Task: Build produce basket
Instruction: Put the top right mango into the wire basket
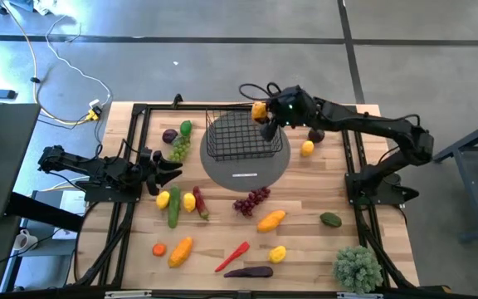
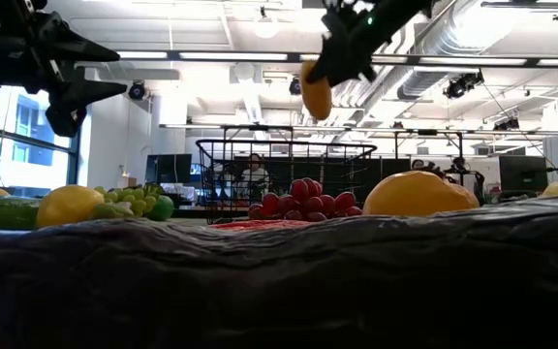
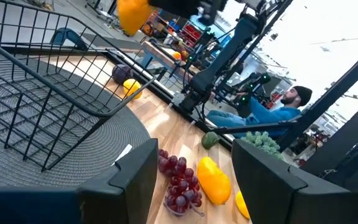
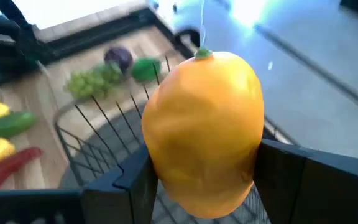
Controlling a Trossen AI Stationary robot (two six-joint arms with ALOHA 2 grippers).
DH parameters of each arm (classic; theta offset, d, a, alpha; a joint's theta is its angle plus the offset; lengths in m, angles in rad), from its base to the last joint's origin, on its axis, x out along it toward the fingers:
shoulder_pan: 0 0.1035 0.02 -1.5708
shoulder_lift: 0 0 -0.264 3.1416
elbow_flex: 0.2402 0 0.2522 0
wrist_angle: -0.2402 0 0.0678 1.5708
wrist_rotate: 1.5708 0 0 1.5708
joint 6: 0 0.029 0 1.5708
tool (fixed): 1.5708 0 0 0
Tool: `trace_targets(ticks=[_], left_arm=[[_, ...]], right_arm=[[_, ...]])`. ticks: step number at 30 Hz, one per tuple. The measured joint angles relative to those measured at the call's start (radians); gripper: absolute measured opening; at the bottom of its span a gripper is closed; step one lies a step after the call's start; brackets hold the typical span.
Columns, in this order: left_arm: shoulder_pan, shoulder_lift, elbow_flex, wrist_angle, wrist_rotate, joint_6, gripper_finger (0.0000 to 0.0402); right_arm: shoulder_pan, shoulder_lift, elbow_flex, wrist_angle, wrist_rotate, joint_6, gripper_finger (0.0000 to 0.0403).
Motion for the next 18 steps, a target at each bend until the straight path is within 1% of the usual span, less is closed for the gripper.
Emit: trace_targets(ticks=[3,5,10,18], left_arm=[[0.000,0.000,0.000,-0.001,-0.006,-0.010,0.0193],[0.000,0.000,0.000,-0.001,-0.022,-0.018,0.0193],[0.000,0.000,0.000,-0.002,-0.030,-0.032,0.0193],[0.000,0.000,0.000,-0.001,-0.030,-0.136,0.0193]], right_arm=[[-0.041,0.045,0.000,-0.003,-0.072,0.005,0.0190],[-0.056,0.075,0.000,-0.003,-0.088,0.006,0.0190],[-0.070,0.142,-0.001,-0.007,-0.091,-0.005,0.0190],[-0.070,0.224,-0.001,-0.021,-0.109,-0.039,0.0190]])
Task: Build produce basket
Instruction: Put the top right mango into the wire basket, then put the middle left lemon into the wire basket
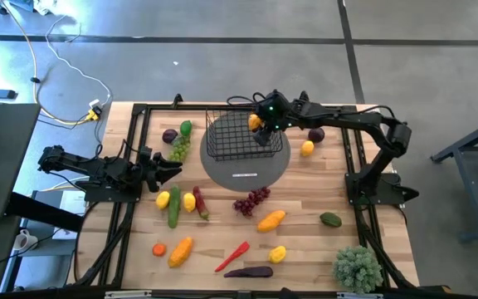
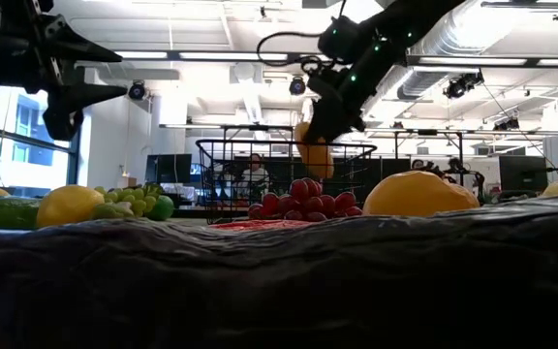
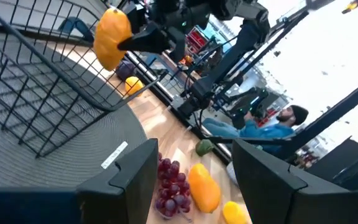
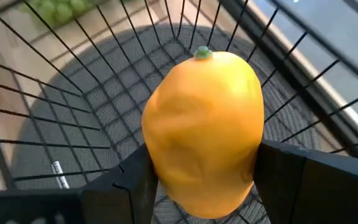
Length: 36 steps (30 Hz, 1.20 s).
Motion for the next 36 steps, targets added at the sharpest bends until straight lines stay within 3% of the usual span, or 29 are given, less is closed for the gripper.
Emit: trace_targets(ticks=[10,22,26,36], left_arm=[[0.000,0.000,0.000,0.000,0.001,-0.045,0.0193],[0.000,0.000,0.000,0.000,-0.010,-0.036,0.0193],[0.000,0.000,0.000,0.000,-0.019,-0.011,0.0193],[0.000,0.000,0.000,0.000,-0.045,-0.119,0.0193]], right_arm=[[0.000,0.061,0.000,-0.005,0.012,-0.012,0.0198],[-0.002,0.063,0.000,-0.007,0.090,-0.036,0.0270],[-0.002,0.063,0.000,-0.007,0.105,-0.036,0.0274],[-0.002,0.063,0.000,-0.007,0.109,-0.045,0.0275]])
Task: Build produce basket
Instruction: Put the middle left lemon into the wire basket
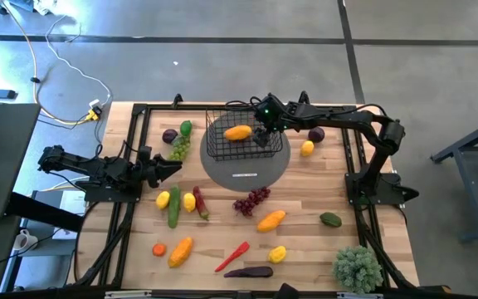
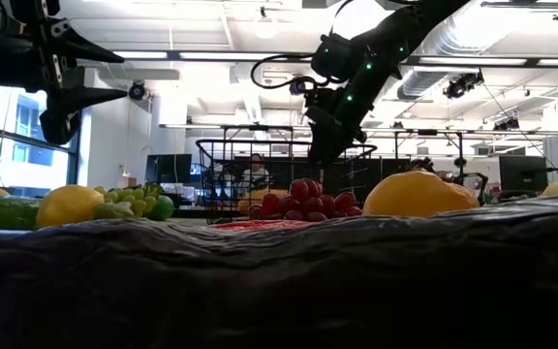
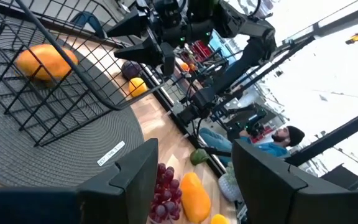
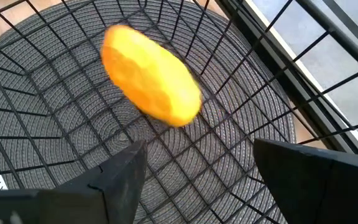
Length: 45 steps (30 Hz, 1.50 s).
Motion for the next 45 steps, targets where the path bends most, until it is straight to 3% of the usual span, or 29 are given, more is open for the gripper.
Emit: trace_targets(ticks=[9,17,22,28,35,40,45], left_arm=[[0.000,0.000,0.000,0.000,-0.026,-0.004,0.0211],[0.000,0.000,0.000,0.002,-0.058,0.017,0.0223],[0.000,0.000,0.000,0.010,-0.083,-0.049,0.0223],[0.000,0.000,0.008,0.100,-0.118,-0.038,0.0223],[0.000,0.002,0.103,0.110,-0.112,0.032,0.0223],[0.000,0.043,0.222,-0.038,-0.082,0.054,0.0223],[0.000,0.122,0.358,-0.298,-0.071,-0.044,0.0223]], right_arm=[[0.000,0.000,0.008,-0.019,0.000,0.000,0.0275],[0.000,-0.002,0.113,-0.134,0.001,0.000,0.0275],[0.000,-0.002,0.173,-0.209,0.001,0.004,0.0275],[0.000,-0.002,0.213,-0.297,-0.002,0.097,0.0275],[0.003,-0.002,0.221,-0.317,-0.031,0.210,0.0275],[0.014,-0.003,0.221,-0.327,-0.050,0.250,0.0275],[0.032,-0.022,0.226,-0.336,-0.053,0.292,0.0275]])
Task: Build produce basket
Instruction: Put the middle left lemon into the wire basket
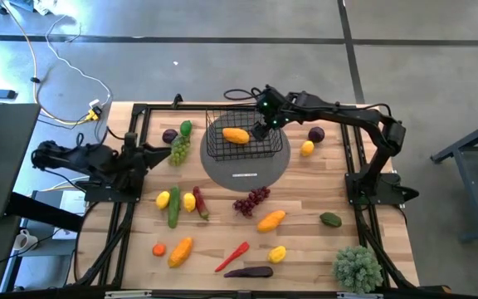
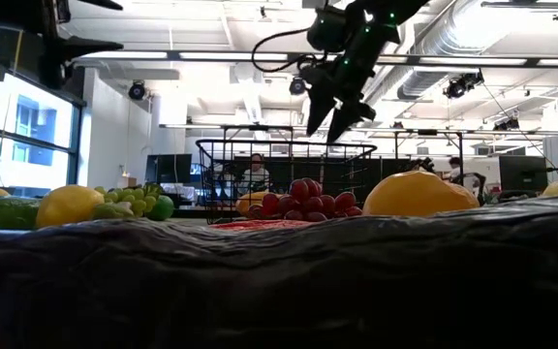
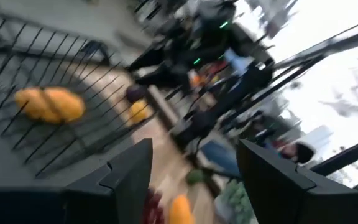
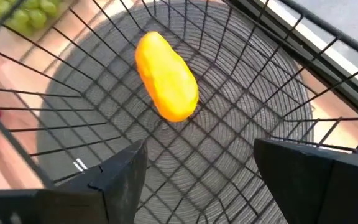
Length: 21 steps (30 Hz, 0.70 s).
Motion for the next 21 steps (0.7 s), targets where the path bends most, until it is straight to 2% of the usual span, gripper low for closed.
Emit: trace_targets(ticks=[5,9,15,21], left_arm=[[0.000,0.091,0.116,-0.203,0.071,-0.104,0.0223],[0.000,0.170,0.184,-0.283,0.149,-0.172,0.0223],[0.000,0.282,0.255,-0.348,0.316,-0.276,0.0223],[-0.002,0.370,0.281,-0.503,0.498,-0.390,0.0223]], right_arm=[[0.017,-0.020,0.021,-0.001,0.008,0.000,0.0275],[0.019,-0.023,0.056,-0.019,0.010,0.000,0.0275],[0.019,-0.024,0.091,-0.047,0.014,-0.002,0.0275],[0.019,-0.024,0.095,-0.051,0.014,-0.006,0.0275]])
